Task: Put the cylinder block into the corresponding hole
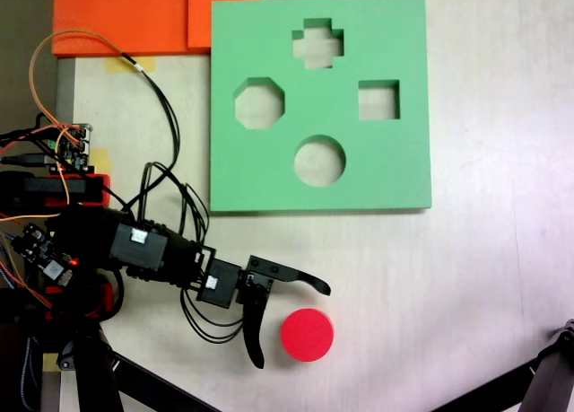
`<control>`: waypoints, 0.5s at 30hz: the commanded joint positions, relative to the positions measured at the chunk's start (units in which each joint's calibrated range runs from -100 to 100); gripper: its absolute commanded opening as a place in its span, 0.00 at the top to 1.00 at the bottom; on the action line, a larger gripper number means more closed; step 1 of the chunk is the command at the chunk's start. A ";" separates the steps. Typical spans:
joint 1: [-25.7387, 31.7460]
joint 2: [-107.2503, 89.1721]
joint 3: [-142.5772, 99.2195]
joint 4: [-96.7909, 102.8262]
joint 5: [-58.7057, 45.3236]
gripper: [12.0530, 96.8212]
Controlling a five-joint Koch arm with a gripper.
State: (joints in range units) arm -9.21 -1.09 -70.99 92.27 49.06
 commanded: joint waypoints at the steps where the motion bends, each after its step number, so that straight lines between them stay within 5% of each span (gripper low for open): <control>1: 0.00 2.77 3.20 7.35 -0.05 0.02; 4: 0.20 6.12 5.59 7.35 0.00 0.08; 8: 0.20 6.40 4.29 7.73 0.00 0.51; 10: 0.15 6.54 3.20 7.73 0.00 0.64; 15: 0.29 6.54 1.90 7.73 0.00 0.69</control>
State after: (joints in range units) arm -8.91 5.75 -69.43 92.66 49.06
